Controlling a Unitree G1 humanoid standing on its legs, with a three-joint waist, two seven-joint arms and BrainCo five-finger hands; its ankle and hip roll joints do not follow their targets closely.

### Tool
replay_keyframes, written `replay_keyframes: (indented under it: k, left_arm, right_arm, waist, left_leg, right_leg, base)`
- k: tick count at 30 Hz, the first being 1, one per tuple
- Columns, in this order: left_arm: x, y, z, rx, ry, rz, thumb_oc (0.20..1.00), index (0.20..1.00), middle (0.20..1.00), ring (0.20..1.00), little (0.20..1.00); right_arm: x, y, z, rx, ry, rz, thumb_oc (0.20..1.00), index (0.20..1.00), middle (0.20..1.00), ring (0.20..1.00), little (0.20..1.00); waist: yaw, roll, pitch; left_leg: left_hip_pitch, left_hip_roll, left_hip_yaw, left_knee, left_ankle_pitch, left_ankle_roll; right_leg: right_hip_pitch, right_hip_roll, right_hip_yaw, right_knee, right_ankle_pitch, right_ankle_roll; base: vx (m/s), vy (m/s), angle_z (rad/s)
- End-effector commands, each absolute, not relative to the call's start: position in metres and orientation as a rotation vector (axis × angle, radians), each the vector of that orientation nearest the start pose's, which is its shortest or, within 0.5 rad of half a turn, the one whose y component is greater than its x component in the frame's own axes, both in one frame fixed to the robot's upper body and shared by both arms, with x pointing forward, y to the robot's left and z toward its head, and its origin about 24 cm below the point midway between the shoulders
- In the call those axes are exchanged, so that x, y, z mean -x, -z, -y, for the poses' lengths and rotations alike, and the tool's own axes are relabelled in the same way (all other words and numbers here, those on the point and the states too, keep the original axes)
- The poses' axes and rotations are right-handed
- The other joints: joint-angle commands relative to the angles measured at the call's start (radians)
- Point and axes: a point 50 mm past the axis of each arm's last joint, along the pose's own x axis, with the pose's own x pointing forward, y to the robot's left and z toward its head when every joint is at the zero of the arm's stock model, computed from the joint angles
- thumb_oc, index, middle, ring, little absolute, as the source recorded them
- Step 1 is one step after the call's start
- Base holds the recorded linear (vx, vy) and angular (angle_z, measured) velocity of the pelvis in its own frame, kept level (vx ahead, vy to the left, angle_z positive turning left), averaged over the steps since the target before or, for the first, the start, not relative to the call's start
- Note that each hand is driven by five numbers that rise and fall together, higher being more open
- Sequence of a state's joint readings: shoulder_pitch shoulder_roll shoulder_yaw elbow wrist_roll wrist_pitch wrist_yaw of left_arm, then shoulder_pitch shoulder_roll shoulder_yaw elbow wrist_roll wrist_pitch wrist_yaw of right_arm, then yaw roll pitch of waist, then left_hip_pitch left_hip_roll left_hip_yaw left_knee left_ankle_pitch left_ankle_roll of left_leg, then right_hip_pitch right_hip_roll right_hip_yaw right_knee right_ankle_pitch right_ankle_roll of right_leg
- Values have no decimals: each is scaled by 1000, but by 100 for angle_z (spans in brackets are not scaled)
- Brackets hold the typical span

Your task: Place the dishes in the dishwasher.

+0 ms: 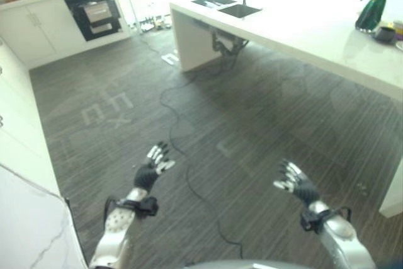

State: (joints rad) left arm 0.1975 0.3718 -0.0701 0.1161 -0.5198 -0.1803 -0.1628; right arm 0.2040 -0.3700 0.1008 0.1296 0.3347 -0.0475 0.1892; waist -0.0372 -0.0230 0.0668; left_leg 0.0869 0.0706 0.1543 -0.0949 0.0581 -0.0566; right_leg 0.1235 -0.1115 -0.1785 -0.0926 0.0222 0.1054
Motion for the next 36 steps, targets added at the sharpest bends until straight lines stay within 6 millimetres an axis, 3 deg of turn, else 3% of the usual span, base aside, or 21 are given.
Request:
replay_keyframes:
  k: [1, 8, 19, 26, 29, 30, 31, 33, 36]
  left_arm:
    - [-219, -34, -228, 63, 117, 34, 1000, 1000, 1000, 1000, 1000]
    - [-225, -42, -227, 126, 111, 81, 1000, 1000, 1000, 1000, 1000]
    - [-216, -57, -239, 166, 40, 158, 1000, 1000, 1000, 1000, 1000]
    - [-215, -60, -242, 165, 17, 187, 1000, 1000, 1000, 1000, 1000]
    - [-217, -63, -243, 159, 15, 218, 1000, 1000, 1000, 1000, 1000]
    - [-216, -60, -243, 172, 9, 219, 1000, 1000, 1000, 1000, 1000]
    - [-214, -58, -243, 178, 10, 214, 1000, 1000, 1000, 1000, 1000]
    - [-208, -54, -245, 177, -8, 199, 1000, 1000, 1000, 1000, 1000]
    - [-201, -52, -247, 188, -29, 188, 1000, 1000, 1000, 1000, 1000]
  right_arm:
    - [-223, -21, 204, 43, -248, -98, 1000, 1000, 1000, 1000, 1000]
    - [-227, -31, 197, 40, -290, -50, 1000, 1000, 1000, 1000, 1000]
    - [-223, -50, 203, 35, -294, 39, 1000, 1000, 1000, 1000, 1000]
    - [-222, -58, 208, 40, -312, 70, 1000, 1000, 1000, 1000, 1000]
    - [-227, -67, 213, 37, -327, 103, 1000, 1000, 1000, 1000, 1000]
    - [-226, -66, 216, 39, -325, 103, 1000, 1000, 1000, 1000, 1000]
    - [-226, -66, 218, 47, -320, 100, 1000, 1000, 1000, 1000, 1000]
    - [-222, -65, 221, 52, -335, 96, 1000, 1000, 1000, 1000, 1000]
    - [-215, -65, 223, 57, -358, 95, 1000, 1000, 1000, 1000, 1000]
  waist:
    - [11, -2, 5]
    - [18, -2, 4]
    - [26, -3, 8]
    - [17, 5, 34]
    - [18, -21, 95]
    - [18, -23, 116]
    - [17, -18, 124]
    - [22, 1, 126]
    - [49, 16, 129]
  left_leg:
    - [38, 2, 4, 8, -78, -1]
    - [35, 8, -2, 8, -75, -4]
    - [25, 27, -3, 8, -65, -17]
    - [55, 28, -2, 12, -50, -33]
    - [-66, 33, 9, 288, -42, -48]
    - [-117, 43, 6, 324, -10, -55]
    - [-124, 53, 26, 267, 7, -59]
    - [-114, 83, 75, 46, 75, -67]
    - [-192, 106, 4, 8, 157, -91]
  right_leg:
    - [-2, -4, -41, 5, 12, 31]
    - [2, 0, -47, 5, 4, 26]
    - [2, 17, -56, 5, -9, 16]
    - [7, 43, -25, 5, -14, -7]
    - [18, 35, -9, 5, 1, -35]
    - [27, 38, -5, 5, 4, -38]
    - [35, 40, -2, 5, -2, -31]
    - [72, 35, 5, 5, -31, -3]
    - [129, 44, 40, 5, -71, -4]
  base:
    - [0, 0, 0]
    - [-1, -43, 2]
    - [1, -83, 7]
    - [58, -81, 3]
    - [42, -47, 11]
    - [153, 101, 47]
    - [295, 233, 43]
    - [428, 337, 19]
    - [336, 266, 2]
